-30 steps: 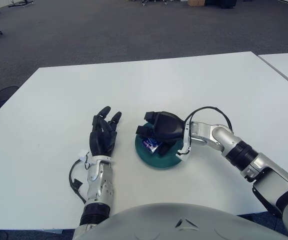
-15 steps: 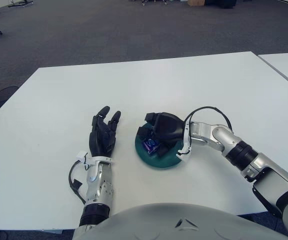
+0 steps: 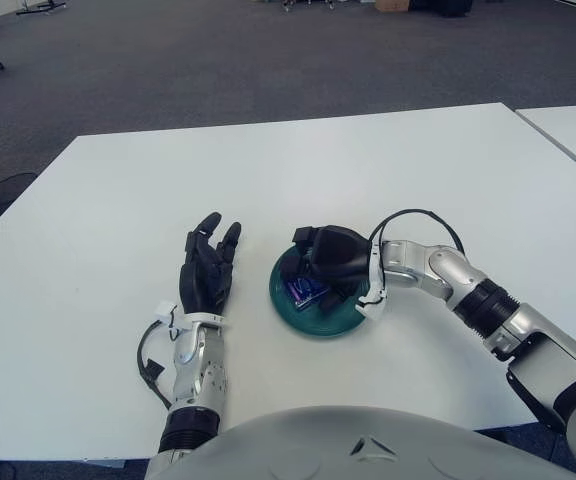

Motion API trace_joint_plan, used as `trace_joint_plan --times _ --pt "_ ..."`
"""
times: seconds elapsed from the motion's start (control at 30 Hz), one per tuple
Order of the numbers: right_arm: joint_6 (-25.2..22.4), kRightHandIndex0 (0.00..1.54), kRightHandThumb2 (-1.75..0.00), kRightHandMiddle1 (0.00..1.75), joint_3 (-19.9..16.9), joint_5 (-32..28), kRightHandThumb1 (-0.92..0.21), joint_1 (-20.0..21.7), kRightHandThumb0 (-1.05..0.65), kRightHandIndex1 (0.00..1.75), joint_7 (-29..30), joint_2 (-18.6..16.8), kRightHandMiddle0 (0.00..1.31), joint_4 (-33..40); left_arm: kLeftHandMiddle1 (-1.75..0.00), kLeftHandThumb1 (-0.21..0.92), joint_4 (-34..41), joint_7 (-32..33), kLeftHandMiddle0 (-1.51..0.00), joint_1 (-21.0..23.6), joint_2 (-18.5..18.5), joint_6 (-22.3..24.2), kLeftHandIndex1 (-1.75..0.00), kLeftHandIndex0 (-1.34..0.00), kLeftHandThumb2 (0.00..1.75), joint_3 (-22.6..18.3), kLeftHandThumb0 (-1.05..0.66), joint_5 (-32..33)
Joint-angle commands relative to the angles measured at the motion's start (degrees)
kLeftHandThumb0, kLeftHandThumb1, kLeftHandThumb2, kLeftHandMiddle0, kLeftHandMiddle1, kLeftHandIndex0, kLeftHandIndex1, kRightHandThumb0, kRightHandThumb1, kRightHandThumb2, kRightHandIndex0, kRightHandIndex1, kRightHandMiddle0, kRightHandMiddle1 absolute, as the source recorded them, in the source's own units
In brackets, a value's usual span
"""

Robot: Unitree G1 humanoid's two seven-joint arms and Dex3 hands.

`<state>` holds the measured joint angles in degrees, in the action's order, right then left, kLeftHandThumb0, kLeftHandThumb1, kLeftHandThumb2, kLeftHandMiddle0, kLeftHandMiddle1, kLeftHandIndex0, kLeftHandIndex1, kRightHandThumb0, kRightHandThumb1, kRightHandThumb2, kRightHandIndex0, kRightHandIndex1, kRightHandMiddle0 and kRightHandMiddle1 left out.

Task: Put the gum into the plate.

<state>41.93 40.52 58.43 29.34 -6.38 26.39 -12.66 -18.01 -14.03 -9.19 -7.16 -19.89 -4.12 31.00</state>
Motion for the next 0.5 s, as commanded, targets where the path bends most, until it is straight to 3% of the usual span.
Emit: trace_joint_plan --times 0.0,0.27,0.47 --pt "-0.29 0.4 -1.19 0.65 -1.12 -1.8 -0.92 1.07 -1.05 0.24 -1.51 0.13 0.0 1.12 -0.35 0.92 -6.6 0.07 -0.32 -5.11 -5.66 0.89 -0.92 0.0 0.99 -0.58 -0.7 -0.29" --pt "0.14 0.42 -1.17 0.62 -5.5 -8.78 -0.92 0.13 -1.05 0.17 -5.82 3.04 0.0 4.19 -0.35 0.92 -8.27 0.56 -0.33 -4.58 -5.59 -1.38 -0.92 0.0 0.96 -0.67 -0.71 -2.13" --pt "-3.3 0.34 -1.14 0.51 -10.04 -17.44 -0.92 -3.25 -1.05 0.1 -8.32 2.9 0.0 4.8 -0.34 0.92 -7.68 2.73 -0.34 -5.26 -6.24 -1.82 -0.92 0.0 0.94 -0.52 -0.71 -3.69"
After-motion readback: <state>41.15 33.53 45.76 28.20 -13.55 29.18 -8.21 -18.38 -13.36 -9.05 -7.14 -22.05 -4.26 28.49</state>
